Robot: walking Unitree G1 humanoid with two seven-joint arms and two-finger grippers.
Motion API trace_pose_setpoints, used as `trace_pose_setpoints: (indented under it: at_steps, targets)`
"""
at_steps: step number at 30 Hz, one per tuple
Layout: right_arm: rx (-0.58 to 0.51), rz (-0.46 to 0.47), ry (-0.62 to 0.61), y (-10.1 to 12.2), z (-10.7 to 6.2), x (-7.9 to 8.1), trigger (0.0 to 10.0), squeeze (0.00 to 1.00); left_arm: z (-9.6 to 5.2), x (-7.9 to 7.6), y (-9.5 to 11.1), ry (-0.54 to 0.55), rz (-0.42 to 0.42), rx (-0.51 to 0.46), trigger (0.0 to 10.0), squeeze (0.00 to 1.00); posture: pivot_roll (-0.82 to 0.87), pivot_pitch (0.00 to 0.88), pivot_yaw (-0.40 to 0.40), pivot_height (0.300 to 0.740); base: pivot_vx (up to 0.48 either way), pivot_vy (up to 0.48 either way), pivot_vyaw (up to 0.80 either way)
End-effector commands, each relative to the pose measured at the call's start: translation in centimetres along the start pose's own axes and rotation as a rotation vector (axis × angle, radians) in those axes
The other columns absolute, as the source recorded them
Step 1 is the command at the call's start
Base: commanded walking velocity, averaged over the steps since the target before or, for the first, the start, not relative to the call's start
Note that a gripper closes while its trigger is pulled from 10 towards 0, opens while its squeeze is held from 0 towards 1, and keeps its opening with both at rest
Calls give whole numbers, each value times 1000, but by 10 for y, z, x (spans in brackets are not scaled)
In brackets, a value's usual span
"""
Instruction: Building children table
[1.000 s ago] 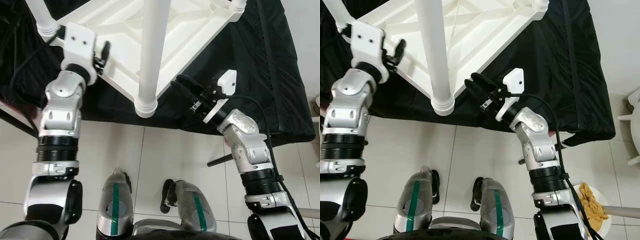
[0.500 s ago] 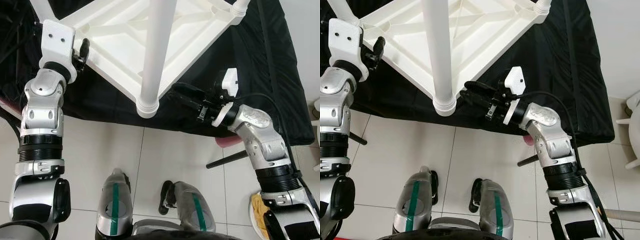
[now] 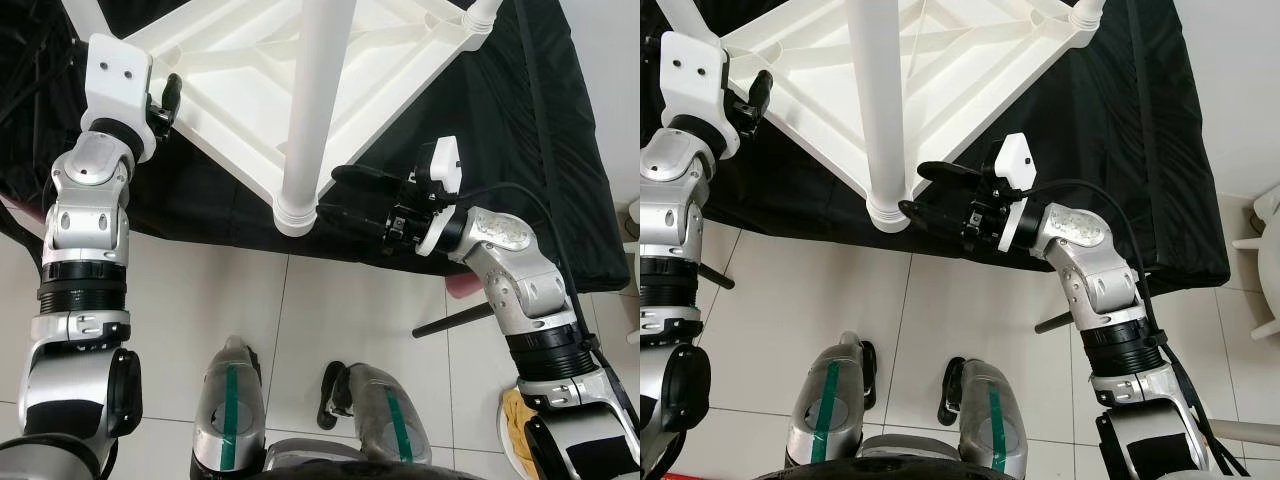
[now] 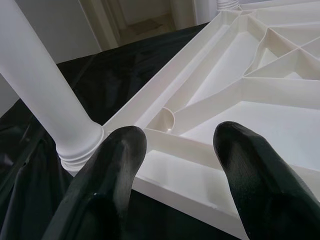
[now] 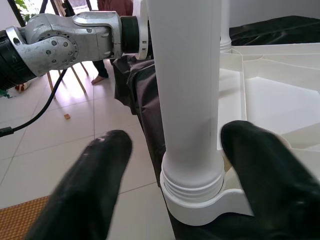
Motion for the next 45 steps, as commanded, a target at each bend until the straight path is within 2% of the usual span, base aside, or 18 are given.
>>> trace_pose_setpoints:
  at_steps: [1, 10, 17, 18, 25, 29, 38, 39, 41, 45]
  targets:
    - [-9, 2, 3, 2, 1, 0, 10000, 1000, 1, 1, -1, 30, 12, 1, 10000, 0, 100, 45, -67, 740, 0, 0, 0]
    - [-2, 20, 35, -1, 3, 6, 10000, 1000, 4, 1, -1, 26, 14, 2, 10000, 0, 101, 47, -67, 740, 0, 0, 0]
    - [1, 16, 22, -6, 14, 8, 10000, 1000, 8, 1, 0, 25, 19, 4, 10000, 0, 105, 49, -71, 740, 0, 0, 0]
    - [-1, 10, 5, -7, 17, 7, 10000, 0, 10, 1, 1, 26, 23, 5, 10000, 0, 105, 51, -73, 740, 0, 0, 0]
    - [-16, 6, -54, -9, 29, 4, 10000, 0, 13, 1, 0, 25, 34, 20, 10000, 0, 108, 46, -74, 740, 0, 0, 0]
    - [-55, 22, -192, -9, 46, -3, 10000, 0, 20, -4, 1, 9, 67, 29, 10000, 0, 109, 40, -71, 740, 0, 0, 0]
    - [-71, 51, -228, -9, 56, -1, 10000, 0, 25, -9, -1, -7, 93, 47, 10000, 0, 103, 43, -66, 740, 0, 0, 0]
    - [-93, 59, -237, -8, 63, 2, 10000, 0, 30, -12, -2, 12, 125, 69, 10000, 0, 101, 48, -63, 740, 0, 0, 0]
    - [-103, 60, -239, -7, 65, 3, 10000, 0, 32, -13, -2, 21, 142, 75, 10000, 0, 101, 48, -63, 740, 0, 0, 0]
    - [-117, 65, -256, -6, 69, 3, 10000, 0, 39, -18, 1, 13, 152, 76, 10000, 0, 100, 49, -61, 740, 0, 0, 0]
Point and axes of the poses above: a point about 5 cm out from each wrist's last joint towards the gripper, its own z axis pointing out of the wrist towards the gripper, its own y axis along the axis of the wrist's last joint, x = y × z, the point moved 2 cm from there along z, pointing out of the wrist towards the gripper, and after that the axes turned 3 degrees about -z, right-handed, at the moved point
